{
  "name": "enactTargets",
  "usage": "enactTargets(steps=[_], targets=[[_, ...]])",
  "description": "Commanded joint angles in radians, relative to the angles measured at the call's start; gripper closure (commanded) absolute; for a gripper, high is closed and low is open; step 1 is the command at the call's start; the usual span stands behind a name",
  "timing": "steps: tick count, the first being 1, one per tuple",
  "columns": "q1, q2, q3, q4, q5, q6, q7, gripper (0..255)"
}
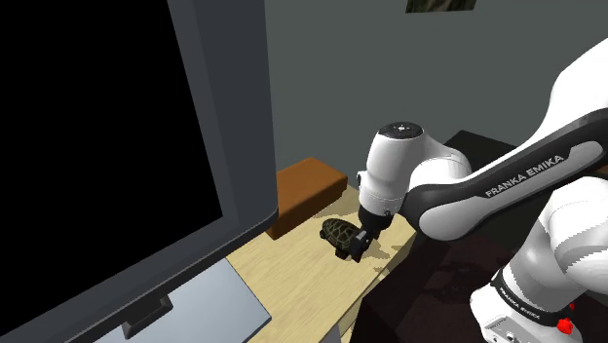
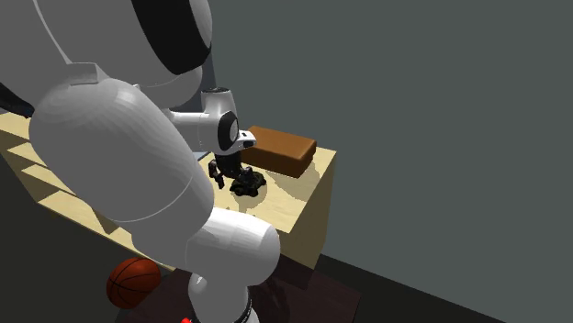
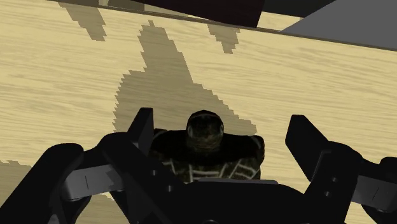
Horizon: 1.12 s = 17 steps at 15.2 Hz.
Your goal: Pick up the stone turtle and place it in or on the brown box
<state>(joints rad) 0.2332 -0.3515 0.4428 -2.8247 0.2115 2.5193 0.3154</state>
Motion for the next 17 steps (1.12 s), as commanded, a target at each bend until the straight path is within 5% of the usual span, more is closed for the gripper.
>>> enactTargets(steps=[1,3,4,13,17], targets=[[0.0,0.0,0.0,0.0,0.0,0.001,0.0,0],[0.0,0.0,0.0,0.0,0.0,0.0,0.0,0],[0.0,0.0,0.0,0.0,0.0,0.0,0.0,255],[0.0,0.0,0.0,0.0,0.0,0.001,0.0,255],[0.01,-0.06,-0.016,0.018,0.009,-0.077,-0.011,255]])
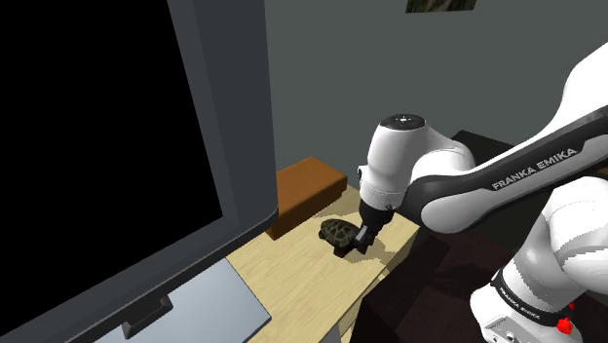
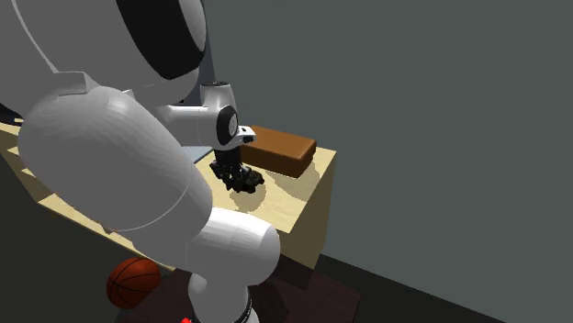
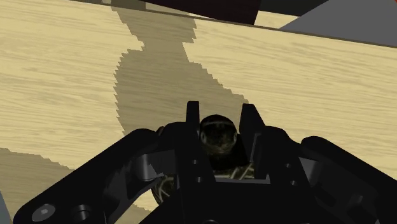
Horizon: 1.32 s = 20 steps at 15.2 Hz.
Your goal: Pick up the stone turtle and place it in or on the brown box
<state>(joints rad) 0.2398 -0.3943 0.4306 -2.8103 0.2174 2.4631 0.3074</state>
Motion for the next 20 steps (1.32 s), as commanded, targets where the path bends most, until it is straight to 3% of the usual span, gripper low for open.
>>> enactTargets(steps=[1,20], targets=[[0.006,-0.031,-0.008,0.009,0.004,-0.04,-0.005,255],[0.016,-0.217,-0.073,0.154,-0.01,-0.37,-0.021,255]])
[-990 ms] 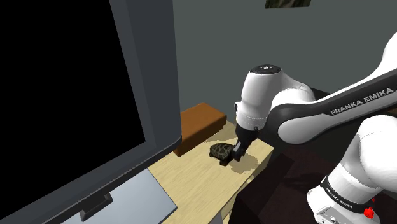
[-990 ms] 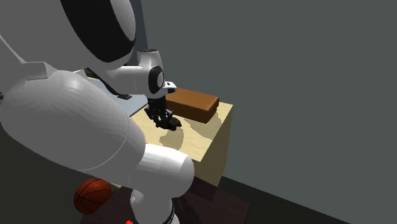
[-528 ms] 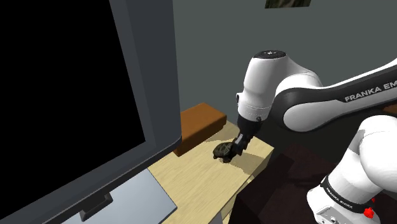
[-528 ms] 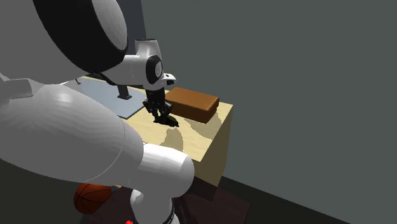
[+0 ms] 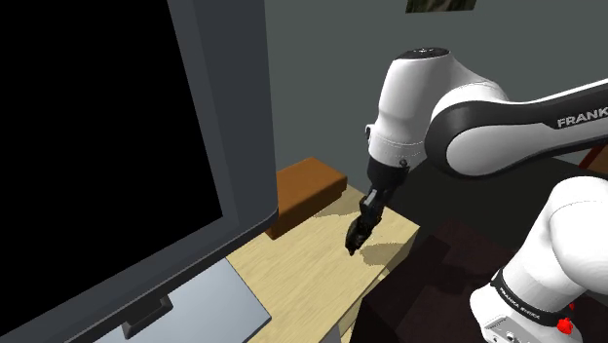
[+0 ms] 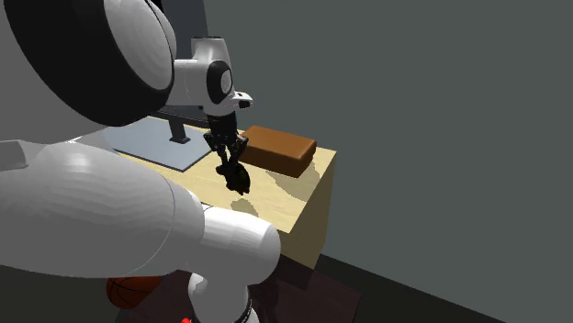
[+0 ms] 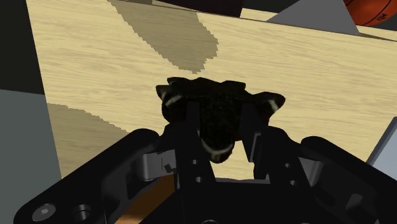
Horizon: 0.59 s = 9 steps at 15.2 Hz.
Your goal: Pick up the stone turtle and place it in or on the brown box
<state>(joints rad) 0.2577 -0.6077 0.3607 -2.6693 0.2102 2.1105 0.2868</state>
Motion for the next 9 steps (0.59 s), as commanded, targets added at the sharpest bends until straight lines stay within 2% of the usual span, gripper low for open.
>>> enactTargets(steps=[1,9], targets=[[-0.002,-0.01,-0.006,0.023,-0.004,-0.033,-0.001,255],[-0.005,-0.043,-0.027,0.101,-0.017,-0.144,-0.002,255]])
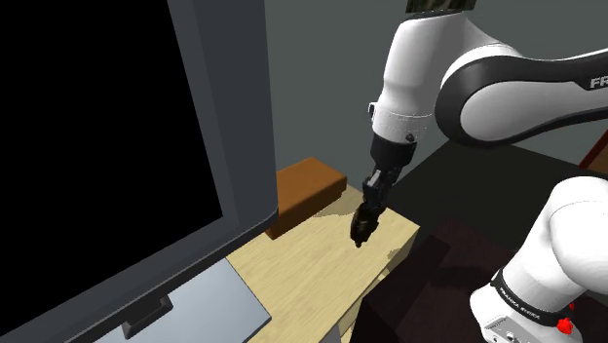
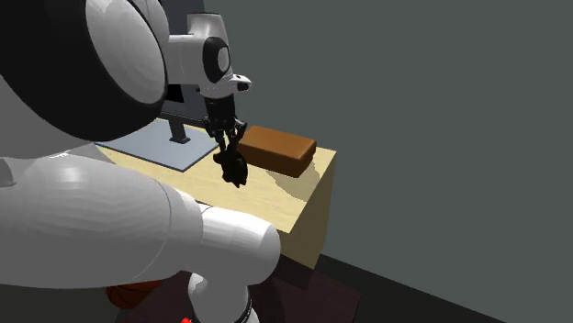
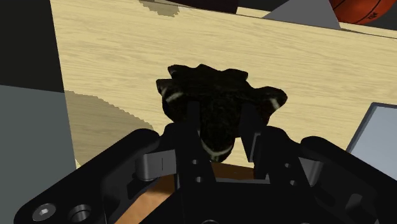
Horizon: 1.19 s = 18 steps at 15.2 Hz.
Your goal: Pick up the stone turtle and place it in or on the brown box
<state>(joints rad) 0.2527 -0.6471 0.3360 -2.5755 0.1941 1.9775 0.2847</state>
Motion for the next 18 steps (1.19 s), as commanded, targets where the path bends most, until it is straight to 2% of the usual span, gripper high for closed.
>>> enactTargets(steps=[1,8,15,18], targets=[[-0.015,0.036,-0.005,0.036,-0.013,0.0,-0.007,255],[-0.099,0.306,-0.018,0.267,-0.1,0.034,-0.035,255],[-0.147,0.577,-0.028,0.558,-0.191,0.004,-0.04,255],[-0.146,0.587,-0.027,0.528,-0.195,0.043,-0.037,255]])
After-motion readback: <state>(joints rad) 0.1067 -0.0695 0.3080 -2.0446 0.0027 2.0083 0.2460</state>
